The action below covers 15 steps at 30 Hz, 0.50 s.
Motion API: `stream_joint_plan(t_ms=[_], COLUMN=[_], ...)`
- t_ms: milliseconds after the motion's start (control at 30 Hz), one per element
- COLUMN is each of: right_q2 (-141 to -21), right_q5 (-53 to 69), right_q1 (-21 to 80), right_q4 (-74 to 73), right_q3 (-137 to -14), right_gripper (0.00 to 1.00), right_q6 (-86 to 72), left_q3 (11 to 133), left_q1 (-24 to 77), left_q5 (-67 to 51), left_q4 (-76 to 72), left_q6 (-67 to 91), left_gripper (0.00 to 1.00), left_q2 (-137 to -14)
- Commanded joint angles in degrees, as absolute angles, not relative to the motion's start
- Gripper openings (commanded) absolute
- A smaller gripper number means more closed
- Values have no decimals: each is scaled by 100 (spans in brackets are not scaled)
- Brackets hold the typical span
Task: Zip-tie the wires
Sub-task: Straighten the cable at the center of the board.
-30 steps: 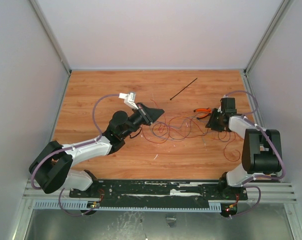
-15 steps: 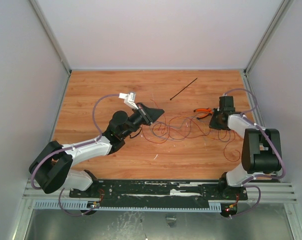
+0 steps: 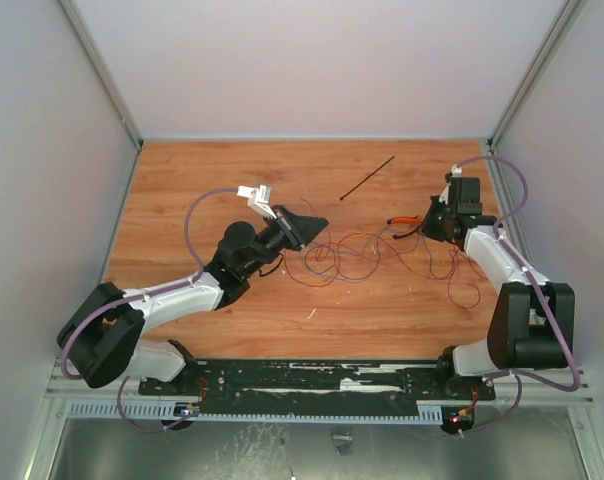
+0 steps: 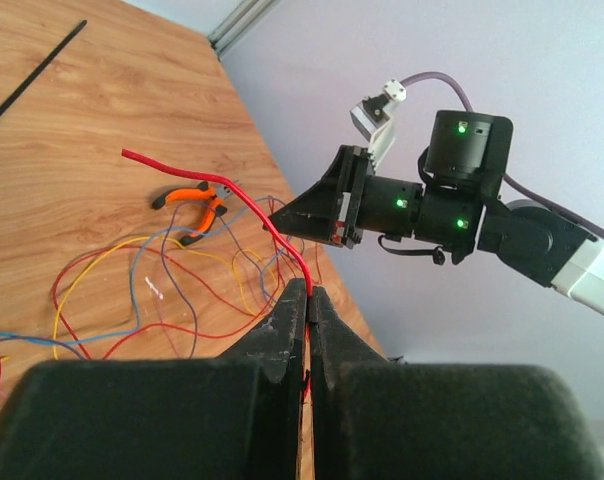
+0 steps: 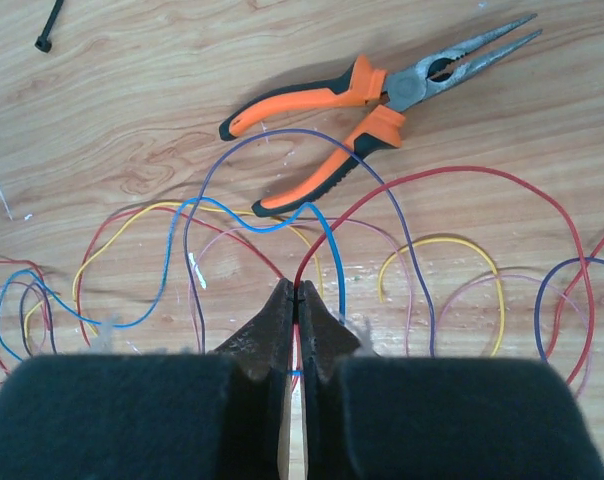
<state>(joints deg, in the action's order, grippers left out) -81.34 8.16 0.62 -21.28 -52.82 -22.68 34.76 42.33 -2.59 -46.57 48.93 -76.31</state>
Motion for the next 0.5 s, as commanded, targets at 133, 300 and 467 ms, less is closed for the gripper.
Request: stream_joint_plan(t_ms=[133,300,467], right_q2=[-8266,-8560,-8348], right_q5=[310,-49,411], right_q1=[105,100,110], right_q4=[-2470,-2697,-2736], right_q3=[-5355,-5378,-5402], right_gripper=[0,5,26], right_q6=[-2044,-1942,-1872], left_q3=[3453,3448,3446], left_q1=[4219,4219,4219], left_q5=[-218,-259,-374], left_q4=[-4728,-4740,-4882], left_q6=[4816,4845,4931], left_gripper=[0,0,0], left_q2=[-7449,-7475,-7609])
